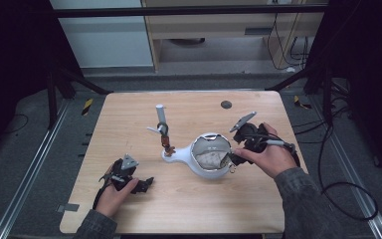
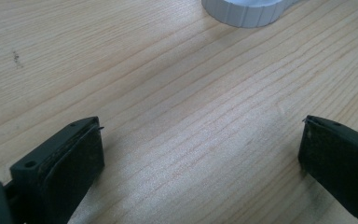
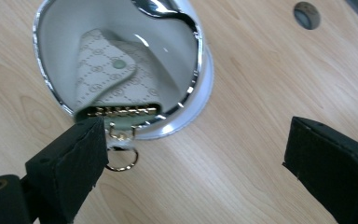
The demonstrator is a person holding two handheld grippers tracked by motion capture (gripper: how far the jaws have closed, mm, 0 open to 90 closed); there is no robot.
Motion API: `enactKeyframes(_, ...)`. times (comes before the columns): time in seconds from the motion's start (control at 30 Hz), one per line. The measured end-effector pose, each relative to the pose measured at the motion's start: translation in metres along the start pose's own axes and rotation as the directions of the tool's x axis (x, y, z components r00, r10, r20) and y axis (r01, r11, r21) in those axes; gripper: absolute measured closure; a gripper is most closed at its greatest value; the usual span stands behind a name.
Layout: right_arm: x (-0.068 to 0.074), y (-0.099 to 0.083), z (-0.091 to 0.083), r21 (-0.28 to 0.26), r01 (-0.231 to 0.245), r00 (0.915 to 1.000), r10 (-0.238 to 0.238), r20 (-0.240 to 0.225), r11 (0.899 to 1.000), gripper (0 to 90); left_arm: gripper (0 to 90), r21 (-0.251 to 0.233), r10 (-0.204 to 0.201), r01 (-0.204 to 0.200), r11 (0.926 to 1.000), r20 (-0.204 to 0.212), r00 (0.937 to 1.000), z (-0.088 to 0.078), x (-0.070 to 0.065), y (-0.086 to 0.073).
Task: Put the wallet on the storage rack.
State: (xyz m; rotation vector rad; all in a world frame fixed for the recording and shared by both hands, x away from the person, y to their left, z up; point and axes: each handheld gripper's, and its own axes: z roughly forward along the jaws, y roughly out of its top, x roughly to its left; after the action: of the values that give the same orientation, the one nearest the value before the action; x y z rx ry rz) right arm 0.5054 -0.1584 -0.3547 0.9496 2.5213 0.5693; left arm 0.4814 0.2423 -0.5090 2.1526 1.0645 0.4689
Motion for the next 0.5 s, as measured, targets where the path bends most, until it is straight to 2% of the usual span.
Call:
enactKeyframes(0.27, -0.015, -0.029, -0.007, -0.075, -0.051, 0.9972, 0.055, 0.05, 0.996, 7.3, 0.0, 0.001, 0.0, 0.0, 1.0, -0.001, 1.0, 0.0, 0.0, 0.0)
enactKeyframes(0.4, -0.022, -0.043, -0.005, -0.109, -0.083, 0.9924, 0.092, 0.082, 0.991, 8.8, 0.0, 0.002, 0.0, 0.0, 1.0, 0.0, 1.0, 0.0, 0.0, 0.0)
enactKeyframes(0.5, -0.026, -0.054, -0.002, -0.14, -0.107, 0.9899, 0.119, 0.077, 0.984, 9.1, 0.0, -0.001, 0.0, 0.0, 1.0, 0.0, 1.0, 0.0, 0.0, 0.0)
